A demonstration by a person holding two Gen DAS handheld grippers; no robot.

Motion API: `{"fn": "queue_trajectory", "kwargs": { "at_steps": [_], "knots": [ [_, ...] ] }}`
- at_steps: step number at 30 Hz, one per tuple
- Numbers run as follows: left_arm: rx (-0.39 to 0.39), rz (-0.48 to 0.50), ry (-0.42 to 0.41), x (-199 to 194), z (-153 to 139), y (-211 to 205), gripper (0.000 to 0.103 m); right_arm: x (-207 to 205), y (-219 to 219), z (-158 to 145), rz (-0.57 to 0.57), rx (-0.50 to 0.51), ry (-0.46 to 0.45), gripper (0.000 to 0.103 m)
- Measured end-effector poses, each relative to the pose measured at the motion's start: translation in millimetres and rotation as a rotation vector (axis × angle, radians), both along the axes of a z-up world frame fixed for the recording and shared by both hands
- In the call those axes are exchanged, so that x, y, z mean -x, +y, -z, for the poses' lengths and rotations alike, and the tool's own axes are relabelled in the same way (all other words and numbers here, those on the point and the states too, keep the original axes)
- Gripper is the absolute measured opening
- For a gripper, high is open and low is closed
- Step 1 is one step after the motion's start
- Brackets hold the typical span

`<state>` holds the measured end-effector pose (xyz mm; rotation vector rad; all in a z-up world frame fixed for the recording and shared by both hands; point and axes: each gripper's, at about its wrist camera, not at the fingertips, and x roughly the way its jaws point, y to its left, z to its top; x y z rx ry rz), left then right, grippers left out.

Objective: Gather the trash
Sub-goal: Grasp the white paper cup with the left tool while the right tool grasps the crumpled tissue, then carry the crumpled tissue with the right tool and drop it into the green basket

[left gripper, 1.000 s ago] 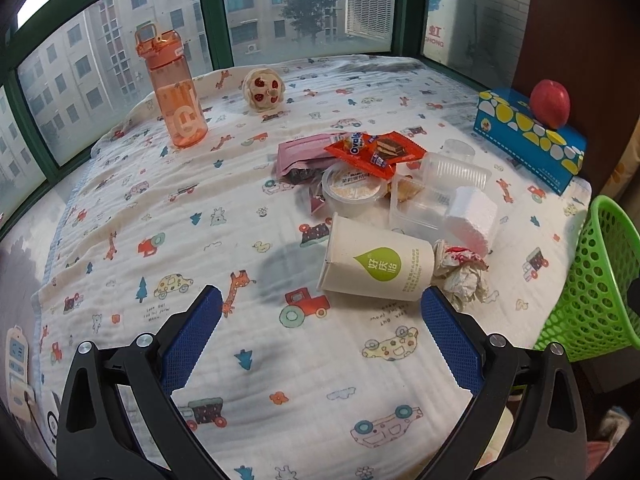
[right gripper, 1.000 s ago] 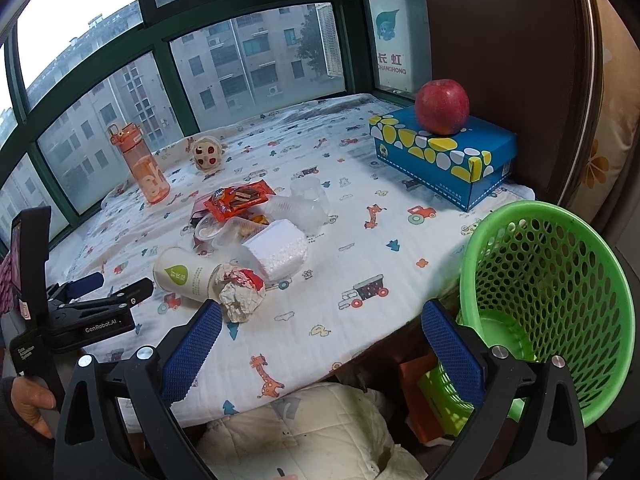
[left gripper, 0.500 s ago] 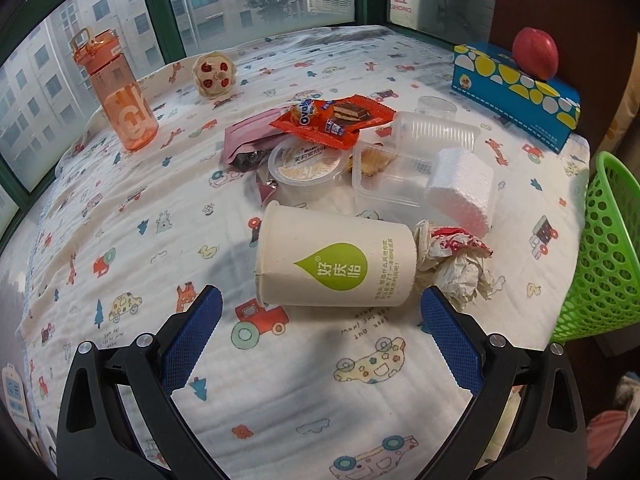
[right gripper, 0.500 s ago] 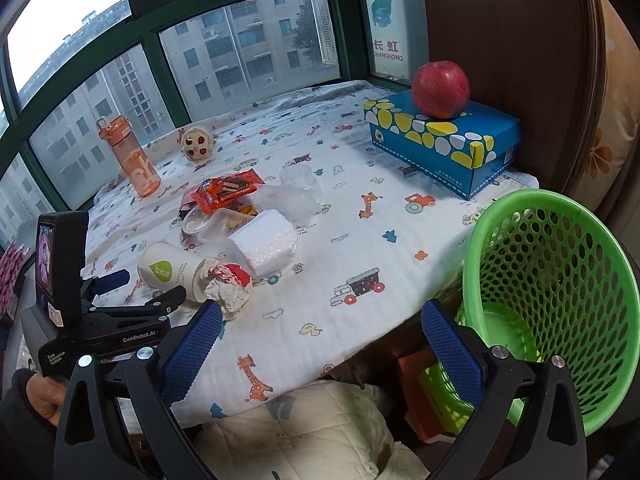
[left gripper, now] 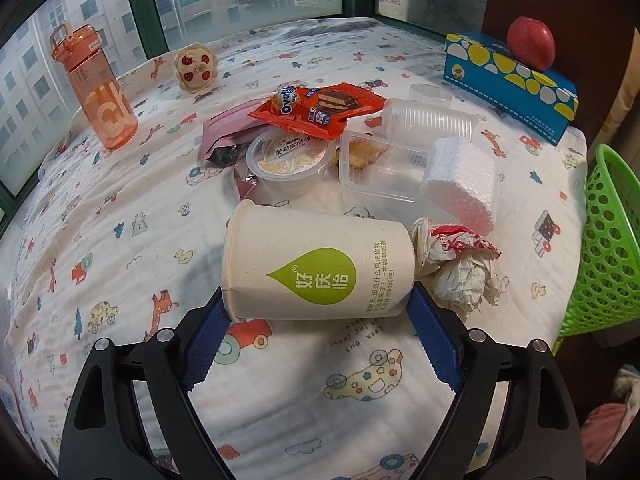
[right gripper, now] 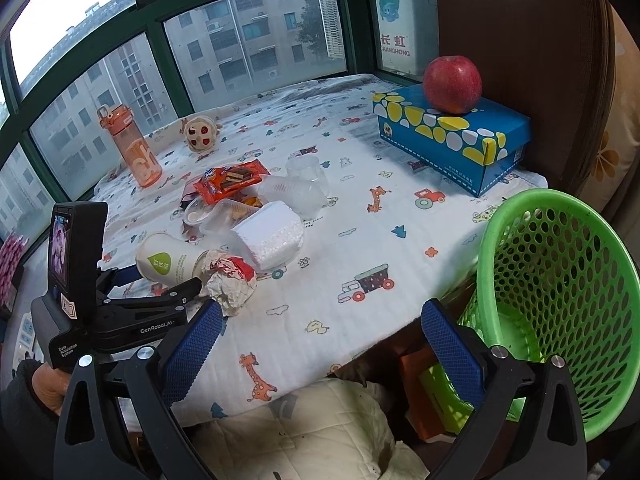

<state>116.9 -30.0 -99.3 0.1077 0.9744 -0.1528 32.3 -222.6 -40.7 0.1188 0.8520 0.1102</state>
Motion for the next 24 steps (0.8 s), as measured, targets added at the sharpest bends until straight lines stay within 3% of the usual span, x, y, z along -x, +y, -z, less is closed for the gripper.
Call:
{"fn": "queue_trajectory", "kwargs": {
  "at_steps": [16, 19, 24],
  "knots": [
    [0.081, -0.112, -0.080, 13, -42, 60, 0.084, -33, 57, 26, -0.154, -0.022, 0.059, 0.094],
    [0.092, -0.125, -0.096, 14, -48, 68, 0.084, -44, 69, 36, -0.170, -0.033, 0.084, 0.082],
    [0.104, -0.133, -0.103, 17, -50, 75, 0.084, -63, 80, 55, -0.166, -0.044, 0.133, 0.074]
  ]
}}
